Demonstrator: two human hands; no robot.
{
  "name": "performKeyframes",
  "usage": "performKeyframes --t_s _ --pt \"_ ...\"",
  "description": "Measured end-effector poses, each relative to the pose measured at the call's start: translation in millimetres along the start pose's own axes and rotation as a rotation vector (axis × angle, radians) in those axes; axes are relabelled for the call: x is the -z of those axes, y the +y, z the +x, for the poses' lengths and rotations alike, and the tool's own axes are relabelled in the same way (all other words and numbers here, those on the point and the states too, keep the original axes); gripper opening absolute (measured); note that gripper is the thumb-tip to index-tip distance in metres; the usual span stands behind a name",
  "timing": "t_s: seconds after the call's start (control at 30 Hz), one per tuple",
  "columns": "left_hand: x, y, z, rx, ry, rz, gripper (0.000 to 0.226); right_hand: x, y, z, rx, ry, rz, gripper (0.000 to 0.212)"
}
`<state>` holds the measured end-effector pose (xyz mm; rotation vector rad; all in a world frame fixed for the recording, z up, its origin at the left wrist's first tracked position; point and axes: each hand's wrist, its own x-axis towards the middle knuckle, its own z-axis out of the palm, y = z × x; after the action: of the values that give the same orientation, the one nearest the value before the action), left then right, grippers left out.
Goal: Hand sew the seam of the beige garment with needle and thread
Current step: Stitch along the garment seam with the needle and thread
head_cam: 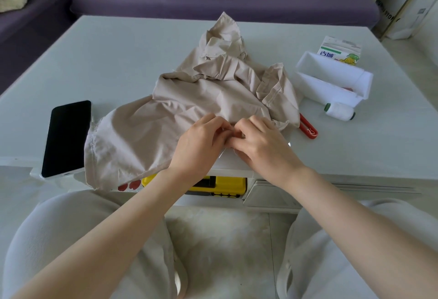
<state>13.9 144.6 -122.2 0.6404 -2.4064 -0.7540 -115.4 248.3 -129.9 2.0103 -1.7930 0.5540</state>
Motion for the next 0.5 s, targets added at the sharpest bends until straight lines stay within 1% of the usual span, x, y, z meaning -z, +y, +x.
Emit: performKeyframes --t_s 0.1,0.2,0.33,0.43,0.5 --pt "-0.2 1.1 -0.7 -0.011 -0.030 -0.016 0.010 -3.0 -0.9 -0.9 0.019 0.033 -0.035 0.014" --pt "0.1 1.9 0.3 -0.008 -0.034 -0.004 0.010 -2.9 -1.9 -1.0 0.031 0.039 -0.015 0.011" --pt "1.1 0.1 1.9 -0.030 -0.035 0.028 0.010 -3.6 -3.3 -1.3 0.023 -0.010 0.059 0.017" --pt "1.1 -1.4 1.4 -0.030 -0.039 0.047 0.009 -4.7 -2.9 -4.0 0.017 -0.045 0.124 0.009" --pt "0.5 -1.4 1.5 -0.027 -0.046 0.043 0.009 -5.2 -2.5 -6.1 0.028 -0.054 0.161 0.009"
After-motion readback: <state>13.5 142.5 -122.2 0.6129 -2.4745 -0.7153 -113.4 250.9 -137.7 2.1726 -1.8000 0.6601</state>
